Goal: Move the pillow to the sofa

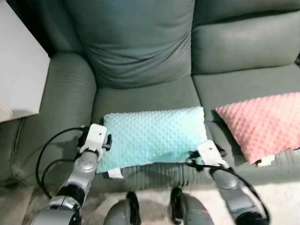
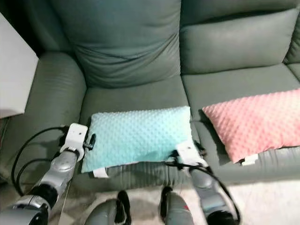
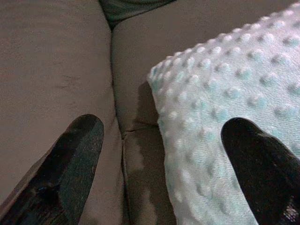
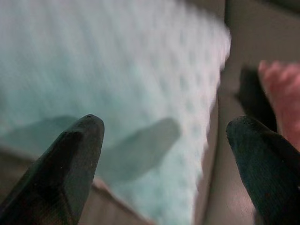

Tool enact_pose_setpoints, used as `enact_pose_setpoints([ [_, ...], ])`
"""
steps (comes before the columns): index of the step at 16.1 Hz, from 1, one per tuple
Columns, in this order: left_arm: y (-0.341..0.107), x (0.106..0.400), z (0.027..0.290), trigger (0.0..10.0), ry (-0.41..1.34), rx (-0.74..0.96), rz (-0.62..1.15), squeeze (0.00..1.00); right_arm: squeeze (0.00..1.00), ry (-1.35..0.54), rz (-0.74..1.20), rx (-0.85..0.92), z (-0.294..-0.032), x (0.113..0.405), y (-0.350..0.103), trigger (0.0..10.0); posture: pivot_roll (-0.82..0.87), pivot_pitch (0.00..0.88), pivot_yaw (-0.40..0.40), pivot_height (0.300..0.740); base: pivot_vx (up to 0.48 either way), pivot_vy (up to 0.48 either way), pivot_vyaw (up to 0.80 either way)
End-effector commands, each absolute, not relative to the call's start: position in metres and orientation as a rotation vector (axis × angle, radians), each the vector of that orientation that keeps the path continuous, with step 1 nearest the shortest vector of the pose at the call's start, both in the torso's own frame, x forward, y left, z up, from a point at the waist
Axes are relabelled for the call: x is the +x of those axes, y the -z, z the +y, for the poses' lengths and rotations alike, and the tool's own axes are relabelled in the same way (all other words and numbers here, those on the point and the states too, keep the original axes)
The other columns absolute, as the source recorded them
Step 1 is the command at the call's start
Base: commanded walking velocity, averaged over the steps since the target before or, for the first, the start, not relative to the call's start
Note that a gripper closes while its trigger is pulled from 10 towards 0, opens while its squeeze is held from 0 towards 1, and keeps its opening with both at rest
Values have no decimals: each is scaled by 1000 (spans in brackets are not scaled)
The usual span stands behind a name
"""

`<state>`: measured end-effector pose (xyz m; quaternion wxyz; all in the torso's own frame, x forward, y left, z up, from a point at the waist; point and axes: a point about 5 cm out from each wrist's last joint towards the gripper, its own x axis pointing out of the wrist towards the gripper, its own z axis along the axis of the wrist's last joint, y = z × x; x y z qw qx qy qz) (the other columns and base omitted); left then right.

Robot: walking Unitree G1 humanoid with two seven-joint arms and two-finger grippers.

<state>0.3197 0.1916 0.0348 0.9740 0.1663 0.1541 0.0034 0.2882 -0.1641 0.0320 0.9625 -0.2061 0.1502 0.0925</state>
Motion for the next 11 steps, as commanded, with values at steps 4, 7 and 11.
enact_pose_setpoints([
  [4,-11,289,234,10000,-78,291,411,0,0,-253,312,-355,-141,288,-26,10000,-135,19,114,740,0,0,0],
  [7,13,261,251,10000,-98,265,566,0,0,-261,446,-391,-149,276,5,10000,-128,0,103,740,0,0,0],
  [11,45,219,257,10000,-106,175,755,0,0,-306,564,-414,-155,254,33,10000,-129,0,85,740,0,0,0],
])
